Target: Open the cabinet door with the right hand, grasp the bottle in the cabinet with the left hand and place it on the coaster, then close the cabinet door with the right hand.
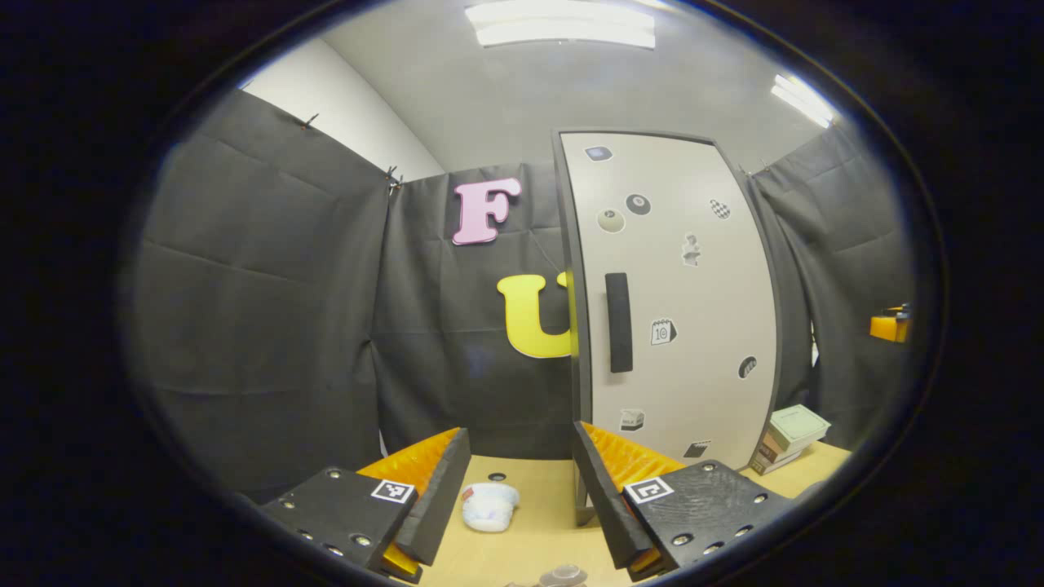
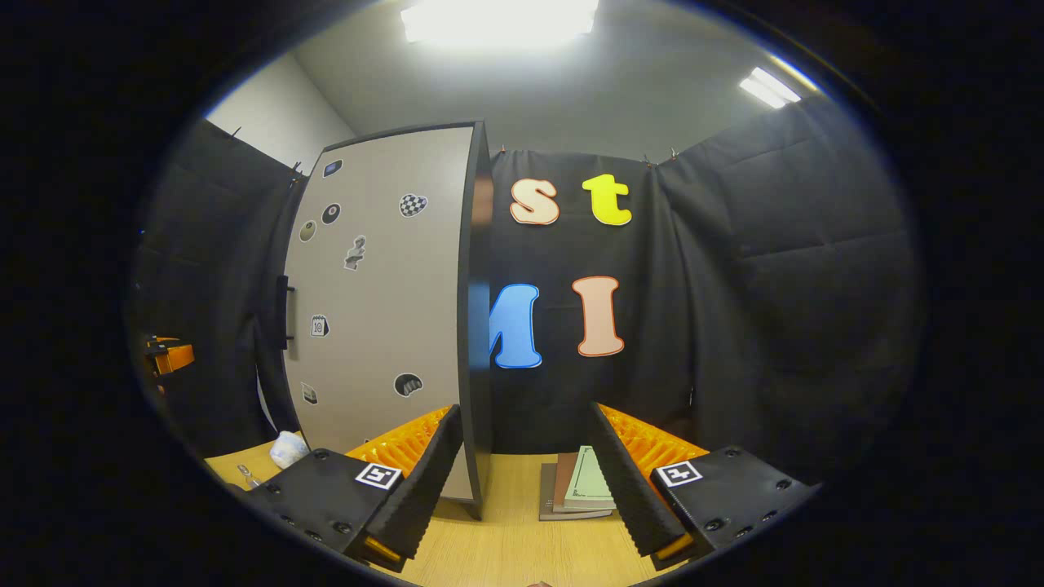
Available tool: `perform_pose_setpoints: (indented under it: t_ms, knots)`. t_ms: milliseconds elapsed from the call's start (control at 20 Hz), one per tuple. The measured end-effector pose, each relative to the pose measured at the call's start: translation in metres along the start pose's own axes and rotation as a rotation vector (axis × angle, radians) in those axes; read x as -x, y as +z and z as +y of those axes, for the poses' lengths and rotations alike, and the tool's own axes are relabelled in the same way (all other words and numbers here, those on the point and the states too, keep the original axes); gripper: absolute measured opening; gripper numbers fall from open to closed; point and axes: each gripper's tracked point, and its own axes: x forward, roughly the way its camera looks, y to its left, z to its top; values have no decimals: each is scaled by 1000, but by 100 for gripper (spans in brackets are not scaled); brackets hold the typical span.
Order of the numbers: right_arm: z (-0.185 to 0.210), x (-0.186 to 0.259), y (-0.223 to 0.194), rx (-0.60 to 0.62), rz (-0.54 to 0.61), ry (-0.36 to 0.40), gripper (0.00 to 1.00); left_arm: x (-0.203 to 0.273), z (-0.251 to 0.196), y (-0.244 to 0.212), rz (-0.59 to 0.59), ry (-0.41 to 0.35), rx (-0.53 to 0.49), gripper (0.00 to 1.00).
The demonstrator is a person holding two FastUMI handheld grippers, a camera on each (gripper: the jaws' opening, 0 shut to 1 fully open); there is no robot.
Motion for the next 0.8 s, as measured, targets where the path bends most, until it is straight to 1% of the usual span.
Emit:
perform_pose_setpoints:
  t_ms: [150,550,600,700,800]
  knots:
    - [-2,0,2,-9,1,-3,97,0,1,3,-7,4,-1,76]
    - [-1,2,3,-14,0,4,97,1,7,9,-19,19,-16,76]
    - [0,2,3,-12,-2,6,97,2,8,9,-19,20,-17,78]
    - [1,1,4,-4,-5,6,97,0,10,8,-17,18,-19,78]
    - [3,0,5,0,-8,7,97,-1,10,9,-18,16,-22,76]
